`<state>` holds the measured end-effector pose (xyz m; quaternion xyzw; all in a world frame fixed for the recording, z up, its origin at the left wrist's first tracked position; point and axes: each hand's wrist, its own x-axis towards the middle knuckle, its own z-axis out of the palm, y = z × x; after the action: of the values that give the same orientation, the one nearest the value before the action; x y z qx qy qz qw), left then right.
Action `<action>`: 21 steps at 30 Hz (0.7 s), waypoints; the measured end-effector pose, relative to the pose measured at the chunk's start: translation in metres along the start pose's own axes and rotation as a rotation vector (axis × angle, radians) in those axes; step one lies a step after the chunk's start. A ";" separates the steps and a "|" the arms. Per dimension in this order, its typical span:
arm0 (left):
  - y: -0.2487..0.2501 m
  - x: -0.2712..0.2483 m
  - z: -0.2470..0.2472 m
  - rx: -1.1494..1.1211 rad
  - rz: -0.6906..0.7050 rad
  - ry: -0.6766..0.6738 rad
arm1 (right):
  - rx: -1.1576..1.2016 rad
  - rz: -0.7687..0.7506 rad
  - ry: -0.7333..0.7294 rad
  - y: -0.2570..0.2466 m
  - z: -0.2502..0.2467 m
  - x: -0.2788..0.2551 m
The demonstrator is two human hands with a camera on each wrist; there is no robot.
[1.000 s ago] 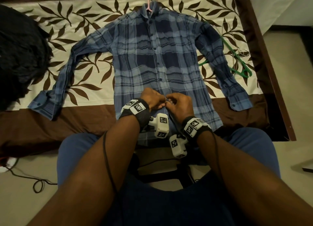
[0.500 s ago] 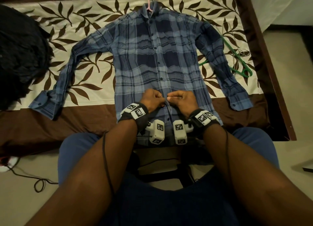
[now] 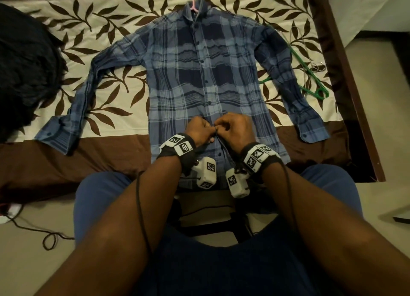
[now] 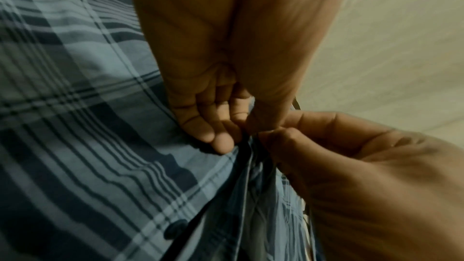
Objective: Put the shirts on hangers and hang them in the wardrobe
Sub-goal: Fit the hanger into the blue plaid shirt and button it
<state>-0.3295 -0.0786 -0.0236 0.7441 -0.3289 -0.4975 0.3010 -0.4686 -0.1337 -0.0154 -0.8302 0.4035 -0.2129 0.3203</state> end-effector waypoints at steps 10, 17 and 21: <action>-0.010 -0.001 -0.005 0.052 0.235 -0.014 | 0.981 0.827 -0.224 0.011 -0.007 0.005; -0.004 -0.001 -0.004 0.339 0.318 0.077 | 1.014 0.802 -0.175 0.013 -0.003 -0.001; -0.003 -0.004 0.000 0.107 0.204 0.143 | 0.739 0.596 -0.082 0.008 0.001 -0.002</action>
<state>-0.3303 -0.0734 -0.0233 0.7554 -0.4065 -0.3917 0.3326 -0.4733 -0.1357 -0.0220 -0.5166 0.5084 -0.2082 0.6568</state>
